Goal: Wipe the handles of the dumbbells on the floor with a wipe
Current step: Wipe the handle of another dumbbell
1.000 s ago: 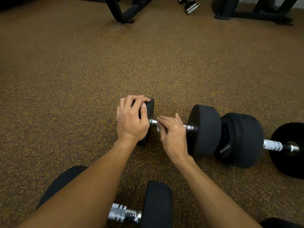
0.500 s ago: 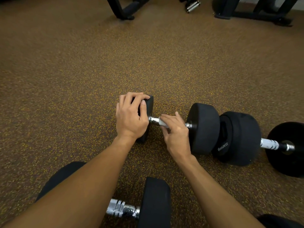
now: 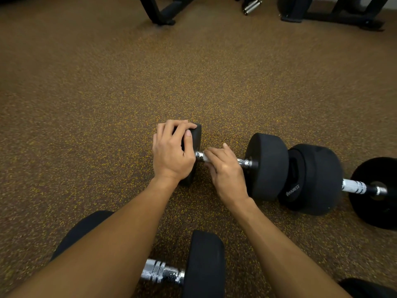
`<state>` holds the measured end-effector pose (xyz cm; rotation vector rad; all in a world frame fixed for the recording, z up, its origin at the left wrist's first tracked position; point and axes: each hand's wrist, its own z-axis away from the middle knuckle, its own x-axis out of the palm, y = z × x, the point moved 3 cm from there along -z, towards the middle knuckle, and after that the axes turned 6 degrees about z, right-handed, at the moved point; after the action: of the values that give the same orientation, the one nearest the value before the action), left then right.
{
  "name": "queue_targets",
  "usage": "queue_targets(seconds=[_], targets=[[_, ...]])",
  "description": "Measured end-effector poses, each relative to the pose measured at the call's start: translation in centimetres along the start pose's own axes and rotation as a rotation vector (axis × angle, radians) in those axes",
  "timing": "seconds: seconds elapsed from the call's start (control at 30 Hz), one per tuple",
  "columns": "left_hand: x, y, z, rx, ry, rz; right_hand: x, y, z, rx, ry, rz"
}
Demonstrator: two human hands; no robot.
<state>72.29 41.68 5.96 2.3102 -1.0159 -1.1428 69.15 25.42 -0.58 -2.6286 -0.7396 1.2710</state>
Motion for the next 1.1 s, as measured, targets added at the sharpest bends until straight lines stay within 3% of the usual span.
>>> queue_targets(seconds=[0.2, 0.37, 0.7, 0.9, 1.1], targets=[[0.0, 0.0, 0.1, -0.005, 0.001, -0.005, -0.5, 1.1, 1.6, 0.137, 0.076, -0.004], [0.0, 0.1, 0.1, -0.001, 0.003, -0.002, 1.1, 0.5, 0.8, 0.085, -0.011, 0.018], [0.0, 0.1, 0.1, 0.003, 0.002, 0.000, 0.5, 0.0, 0.3, 0.106, -0.026, -0.013], [0.0, 0.1, 0.1, -0.007, 0.001, -0.008, -1.0, 0.5, 1.4, 0.226, 0.031, 0.017], [-0.1, 0.1, 0.2, -0.008, 0.002, 0.003, 0.9, -0.5, 0.2, 0.131, -0.044, 0.022]])
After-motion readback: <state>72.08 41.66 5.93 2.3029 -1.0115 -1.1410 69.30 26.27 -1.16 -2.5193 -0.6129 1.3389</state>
